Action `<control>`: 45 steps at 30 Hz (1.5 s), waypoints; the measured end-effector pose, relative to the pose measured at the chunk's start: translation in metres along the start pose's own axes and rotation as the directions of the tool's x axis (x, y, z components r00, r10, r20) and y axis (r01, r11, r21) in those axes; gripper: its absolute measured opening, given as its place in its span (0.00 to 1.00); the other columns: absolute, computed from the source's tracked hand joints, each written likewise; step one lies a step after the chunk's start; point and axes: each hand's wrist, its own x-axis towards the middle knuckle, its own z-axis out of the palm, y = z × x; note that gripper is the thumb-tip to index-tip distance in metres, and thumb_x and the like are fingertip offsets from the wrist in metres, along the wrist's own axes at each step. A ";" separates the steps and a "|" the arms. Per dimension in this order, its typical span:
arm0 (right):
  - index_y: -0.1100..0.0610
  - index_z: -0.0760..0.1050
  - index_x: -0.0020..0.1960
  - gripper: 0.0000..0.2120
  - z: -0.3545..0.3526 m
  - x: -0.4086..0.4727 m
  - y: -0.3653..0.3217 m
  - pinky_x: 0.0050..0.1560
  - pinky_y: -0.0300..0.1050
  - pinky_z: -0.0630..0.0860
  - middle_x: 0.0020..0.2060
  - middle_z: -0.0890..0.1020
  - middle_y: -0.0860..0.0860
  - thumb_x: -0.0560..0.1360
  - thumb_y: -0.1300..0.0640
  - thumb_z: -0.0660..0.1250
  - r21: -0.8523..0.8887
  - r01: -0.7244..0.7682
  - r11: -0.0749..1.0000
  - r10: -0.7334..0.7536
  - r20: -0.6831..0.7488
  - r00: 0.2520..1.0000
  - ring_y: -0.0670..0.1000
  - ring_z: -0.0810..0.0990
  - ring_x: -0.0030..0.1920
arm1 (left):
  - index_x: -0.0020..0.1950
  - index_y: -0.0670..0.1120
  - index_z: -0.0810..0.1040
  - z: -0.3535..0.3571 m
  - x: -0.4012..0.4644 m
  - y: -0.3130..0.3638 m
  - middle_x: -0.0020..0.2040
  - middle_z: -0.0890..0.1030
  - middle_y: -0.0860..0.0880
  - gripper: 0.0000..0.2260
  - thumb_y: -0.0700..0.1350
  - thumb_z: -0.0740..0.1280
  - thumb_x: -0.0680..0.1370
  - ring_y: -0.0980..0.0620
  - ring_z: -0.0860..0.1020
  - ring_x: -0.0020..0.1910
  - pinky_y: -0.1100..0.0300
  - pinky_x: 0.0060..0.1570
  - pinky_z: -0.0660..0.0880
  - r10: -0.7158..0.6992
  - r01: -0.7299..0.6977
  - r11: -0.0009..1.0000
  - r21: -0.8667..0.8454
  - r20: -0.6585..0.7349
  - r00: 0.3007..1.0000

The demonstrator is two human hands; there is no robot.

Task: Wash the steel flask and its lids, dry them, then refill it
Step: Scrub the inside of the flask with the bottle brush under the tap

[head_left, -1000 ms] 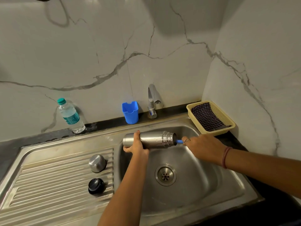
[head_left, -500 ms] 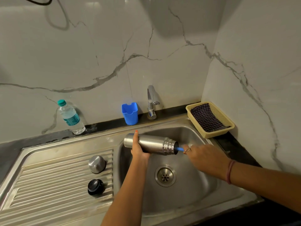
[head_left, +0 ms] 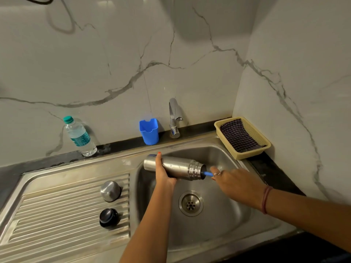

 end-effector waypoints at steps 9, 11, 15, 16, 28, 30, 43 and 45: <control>0.55 0.73 0.54 0.12 0.009 0.024 0.008 0.31 0.38 0.69 0.35 0.75 0.49 0.82 0.50 0.53 0.493 -0.321 0.808 0.295 0.132 0.946 0.45 0.70 0.31 | 0.64 0.45 0.70 0.000 -0.003 -0.011 0.54 0.80 0.39 0.23 0.50 0.73 0.74 0.39 0.79 0.54 0.38 0.64 0.72 0.062 -0.063 0.995 -0.081 -0.005 0.998; 0.56 0.75 0.49 0.13 0.005 0.033 0.013 0.24 0.36 0.64 0.30 0.72 0.49 0.81 0.50 0.55 0.732 -0.549 0.404 0.206 0.512 0.834 0.44 0.66 0.26 | 0.64 0.44 0.72 -0.001 -0.002 -0.012 0.55 0.80 0.39 0.22 0.52 0.73 0.74 0.39 0.79 0.57 0.38 0.66 0.71 0.063 -0.063 0.995 -0.076 0.001 0.998; 0.58 0.74 0.50 0.14 -0.011 0.031 0.022 0.21 0.33 0.58 0.27 0.66 0.47 0.82 0.49 0.55 0.701 -0.713 0.015 -0.038 0.713 0.700 0.42 0.60 0.24 | 0.55 0.45 0.75 -0.003 -0.001 -0.012 0.57 0.81 0.40 0.18 0.54 0.73 0.73 0.38 0.79 0.59 0.38 0.65 0.72 0.031 -0.028 0.995 -0.091 0.026 0.999; 0.57 0.76 0.51 0.15 -0.012 0.028 0.021 0.22 0.34 0.60 0.29 0.68 0.47 0.82 0.49 0.55 0.728 -0.670 0.147 0.015 0.675 0.737 0.43 0.62 0.24 | 0.54 0.45 0.75 -0.004 -0.001 -0.012 0.56 0.81 0.40 0.18 0.54 0.74 0.73 0.38 0.79 0.59 0.38 0.65 0.72 0.020 -0.017 0.995 -0.094 0.033 0.999; 0.57 0.80 0.56 0.13 0.007 0.009 0.009 0.22 0.34 0.52 0.27 0.74 0.50 0.72 0.54 0.71 0.066 0.001 0.998 0.012 -0.195 0.981 0.43 0.60 0.22 | 0.64 0.46 0.69 -0.006 -0.003 -0.020 0.56 0.80 0.39 0.27 0.48 0.77 0.70 0.38 0.80 0.56 0.36 0.63 0.73 0.004 -0.012 0.992 -0.128 -0.063 0.998; 0.54 0.77 0.54 0.13 0.006 0.012 0.002 0.27 0.34 0.60 0.33 0.76 0.48 0.81 0.49 0.58 0.364 -0.159 0.918 0.176 -0.014 0.984 0.44 0.69 0.28 | 0.63 0.46 0.70 -0.007 -0.002 -0.019 0.55 0.80 0.40 0.26 0.49 0.77 0.70 0.38 0.80 0.55 0.36 0.63 0.73 0.006 -0.015 0.993 -0.114 -0.085 0.996; 0.55 0.79 0.54 0.16 0.000 0.017 -0.001 0.32 0.36 0.66 0.33 0.75 0.47 0.81 0.48 0.57 0.660 -0.401 0.636 0.240 0.324 0.915 0.44 0.71 0.31 | 0.64 0.45 0.71 -0.003 -0.008 -0.019 0.56 0.80 0.40 0.24 0.53 0.73 0.73 0.39 0.79 0.56 0.38 0.64 0.73 0.037 -0.038 0.994 -0.098 -0.007 0.999; 0.56 0.72 0.63 0.17 0.001 0.015 -0.007 0.35 0.37 0.72 0.39 0.78 0.49 0.82 0.49 0.52 0.423 -0.266 0.866 0.243 0.109 0.964 0.45 0.75 0.35 | 0.66 0.45 0.71 -0.002 -0.009 -0.024 0.56 0.80 0.40 0.25 0.53 0.73 0.74 0.40 0.80 0.55 0.39 0.63 0.74 0.039 -0.041 0.992 -0.121 -0.017 0.999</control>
